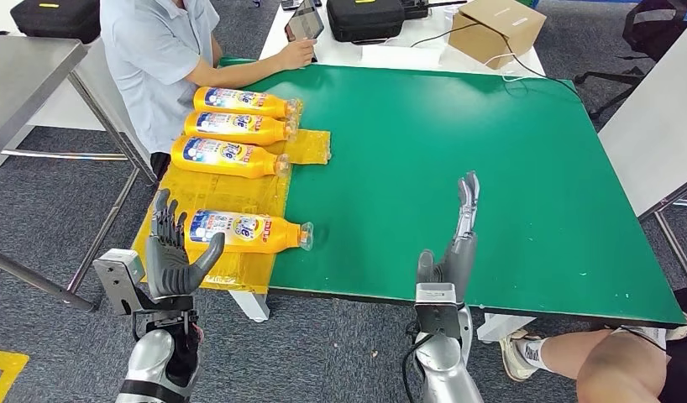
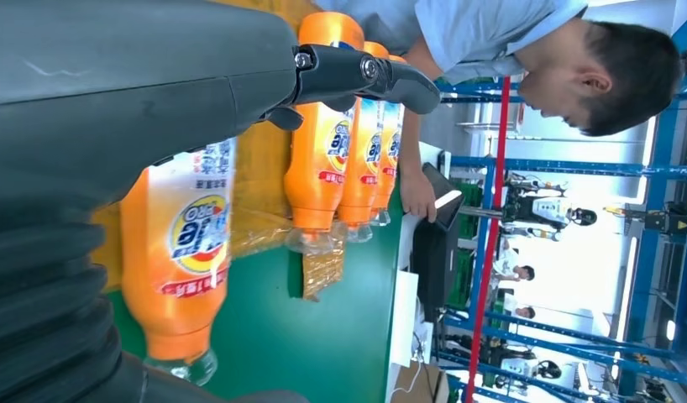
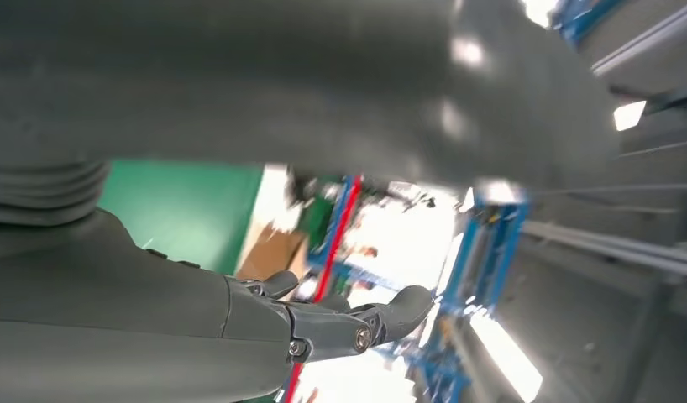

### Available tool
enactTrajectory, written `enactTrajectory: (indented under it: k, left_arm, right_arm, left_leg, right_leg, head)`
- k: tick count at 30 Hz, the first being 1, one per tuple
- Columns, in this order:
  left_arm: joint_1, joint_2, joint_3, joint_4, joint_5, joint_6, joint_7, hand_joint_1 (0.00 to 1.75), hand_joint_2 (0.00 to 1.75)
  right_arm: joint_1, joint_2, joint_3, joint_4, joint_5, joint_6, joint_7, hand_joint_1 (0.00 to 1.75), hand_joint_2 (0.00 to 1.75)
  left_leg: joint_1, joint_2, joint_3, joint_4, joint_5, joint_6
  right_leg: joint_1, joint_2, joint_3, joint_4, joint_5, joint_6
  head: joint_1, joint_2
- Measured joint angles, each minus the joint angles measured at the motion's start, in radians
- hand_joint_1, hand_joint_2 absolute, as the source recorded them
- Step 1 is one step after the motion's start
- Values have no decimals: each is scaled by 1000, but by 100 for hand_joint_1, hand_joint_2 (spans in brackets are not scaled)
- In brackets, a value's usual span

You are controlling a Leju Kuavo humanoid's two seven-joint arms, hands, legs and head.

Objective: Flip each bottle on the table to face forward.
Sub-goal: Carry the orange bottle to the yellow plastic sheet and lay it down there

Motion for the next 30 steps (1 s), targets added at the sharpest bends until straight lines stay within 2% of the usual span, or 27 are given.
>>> enactTrajectory:
  k: [4, 8, 12, 15, 23, 26, 30]
  left_arm:
    - [41, -7, -11, -36, -30, 9, 0, 0, 175]
    - [65, -11, -23, -54, -56, 14, -12, 0, 175]
    - [120, -23, -60, -99, -109, 52, -85, 0, 175]
    - [130, -31, -65, -102, -66, 53, -85, 0, 175]
    - [154, -49, -58, -107, 17, 32, -103, 0, 175]
    - [161, -59, -59, -111, 13, 41, -116, 0, 175]
    - [166, -65, -75, -112, 11, 44, -121, 0, 175]
  right_arm:
    - [23, 5, -23, -3, 62, -46, 68, 0, 175]
    - [39, 8, -29, -3, 58, -41, 83, 0, 175]
    - [118, 1, -41, -45, -8, 70, 81, 0, 175]
    - [160, -6, -52, -85, -38, 115, 68, 0, 175]
    - [242, -20, -78, -155, -30, 138, 57, 0, 175]
    - [253, -22, -84, -162, -63, 184, 69, 0, 175]
    - [251, -22, -87, -160, -59, 196, 65, 0, 175]
  left_leg:
    - [0, 0, 0, 0, 0, 0]
    - [0, 0, 0, 0, 0, 0]
    - [0, 0, 0, 0, -1, 0]
    - [0, 0, 0, 0, -1, 1]
    - [0, 0, 0, 0, -1, 1]
    - [0, 0, 0, 0, -1, 1]
    - [0, 0, 0, 0, -1, 1]
  right_leg:
    - [0, 0, 0, 0, 0, 0]
    - [0, 0, 0, 0, 0, 0]
    - [0, 0, 0, 0, 0, 0]
    - [0, 0, 0, 0, 0, 0]
    - [0, 0, 0, 0, 0, 0]
    - [0, 0, 0, 0, 0, 0]
    - [0, 0, 0, 0, 0, 0]
  head:
    - [0, 0]
    - [0, 0]
    - [0, 0]
    - [0, 0]
    - [0, 0]
    - [0, 0]
    - [0, 0]
